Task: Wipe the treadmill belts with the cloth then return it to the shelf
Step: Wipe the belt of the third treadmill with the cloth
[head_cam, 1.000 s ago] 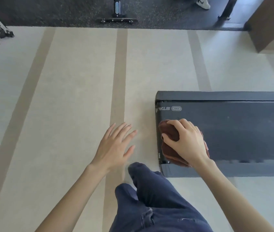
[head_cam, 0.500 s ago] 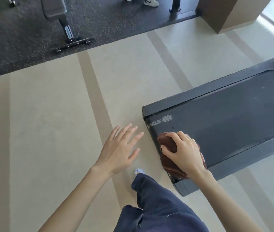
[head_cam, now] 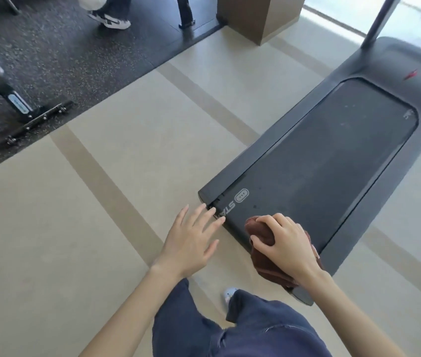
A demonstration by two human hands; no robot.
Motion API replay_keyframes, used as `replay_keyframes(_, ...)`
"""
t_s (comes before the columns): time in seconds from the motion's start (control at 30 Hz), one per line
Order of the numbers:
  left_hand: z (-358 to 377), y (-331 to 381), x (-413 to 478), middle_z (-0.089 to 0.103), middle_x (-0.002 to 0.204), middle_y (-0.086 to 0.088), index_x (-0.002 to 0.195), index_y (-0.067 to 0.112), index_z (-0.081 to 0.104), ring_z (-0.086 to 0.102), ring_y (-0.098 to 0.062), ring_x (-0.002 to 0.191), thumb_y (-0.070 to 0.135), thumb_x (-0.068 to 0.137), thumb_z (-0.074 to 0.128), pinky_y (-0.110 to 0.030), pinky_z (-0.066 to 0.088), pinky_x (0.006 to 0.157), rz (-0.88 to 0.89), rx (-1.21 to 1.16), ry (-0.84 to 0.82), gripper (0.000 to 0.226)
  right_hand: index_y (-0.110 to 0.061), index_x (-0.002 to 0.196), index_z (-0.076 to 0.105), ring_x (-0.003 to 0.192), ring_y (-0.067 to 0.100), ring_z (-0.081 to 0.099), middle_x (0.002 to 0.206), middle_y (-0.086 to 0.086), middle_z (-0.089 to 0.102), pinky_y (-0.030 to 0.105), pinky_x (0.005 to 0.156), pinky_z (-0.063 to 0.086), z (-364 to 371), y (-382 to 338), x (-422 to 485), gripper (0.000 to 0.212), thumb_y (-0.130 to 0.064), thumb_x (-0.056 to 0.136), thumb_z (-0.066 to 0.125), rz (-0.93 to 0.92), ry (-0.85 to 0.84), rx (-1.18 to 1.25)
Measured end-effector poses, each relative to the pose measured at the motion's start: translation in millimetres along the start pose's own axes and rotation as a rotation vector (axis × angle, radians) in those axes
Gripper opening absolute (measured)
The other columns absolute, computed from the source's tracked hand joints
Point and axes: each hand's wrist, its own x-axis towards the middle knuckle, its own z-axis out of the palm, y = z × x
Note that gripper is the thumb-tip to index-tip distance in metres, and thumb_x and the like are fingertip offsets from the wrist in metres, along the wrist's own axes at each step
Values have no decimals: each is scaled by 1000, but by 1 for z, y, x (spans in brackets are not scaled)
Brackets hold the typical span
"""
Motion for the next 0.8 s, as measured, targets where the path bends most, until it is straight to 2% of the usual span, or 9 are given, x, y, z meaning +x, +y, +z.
replay_keyframes(0.07, -3, -36, 10, 55, 133, -5, 129, 24, 55, 48, -24, 126, 40, 88, 35, -49, 37, 104, 70, 21, 13, 48, -35, 106, 57, 87, 17, 52, 92, -10, 55, 30, 78, 36, 9, -21, 16, 24, -46, 85, 55, 49, 40, 14)
replay_keyframes(0.2, -21, -116, 29, 54, 134, -8, 131, 23, 52, 47, -27, 127, 38, 88, 50, -50, 37, 104, 196, 49, 9, 46, -31, 105, 59, 87, 18, 52, 92, -7, 56, 34, 79, 41, 19, -77, 52, 24, -43, 84, 59, 174, 125, 74)
replay_keyframes(0.33, -37, -180, 47, 59, 128, -7, 126, 23, 57, 53, -26, 120, 39, 87, 41, -48, 42, 100, 301, 59, 25, 46, -32, 106, 59, 87, 15, 52, 92, -9, 55, 34, 79, 43, 29, -128, 79, 26, -44, 83, 59, 245, 163, 111)
replay_keyframes(0.4, -39, -204, 63, 58, 129, -7, 127, 23, 57, 53, -26, 120, 39, 86, 50, -47, 43, 100, 361, 105, -10, 44, -33, 105, 59, 87, 15, 52, 92, -9, 55, 34, 80, 44, 32, -144, 89, 25, -43, 82, 60, 292, 172, 121)
replay_keyframes(0.6, -37, -226, 125, 63, 123, -5, 122, 22, 62, 57, -25, 115, 36, 74, 70, -47, 46, 96, 580, 85, -62, 51, -31, 103, 60, 89, 16, 54, 94, -10, 57, 38, 81, 46, 44, -154, 99, 24, -40, 81, 64, 568, 288, 200)
replay_keyframes(0.7, -34, -224, 167, 60, 127, -6, 125, 21, 59, 54, -26, 119, 35, 78, 66, -48, 43, 100, 702, 82, -88, 49, -30, 102, 60, 89, 18, 55, 94, -8, 58, 38, 80, 46, 48, -144, 117, 25, -40, 80, 64, 673, 340, 210)
replay_keyframes(0.8, -37, -216, 216, 53, 136, -6, 132, 21, 52, 45, -27, 128, 35, 87, 55, -49, 33, 107, 807, 69, -142, 47, -31, 101, 60, 89, 17, 55, 95, -9, 58, 37, 80, 47, 49, -135, 146, 24, -42, 80, 63, 747, 402, 229)
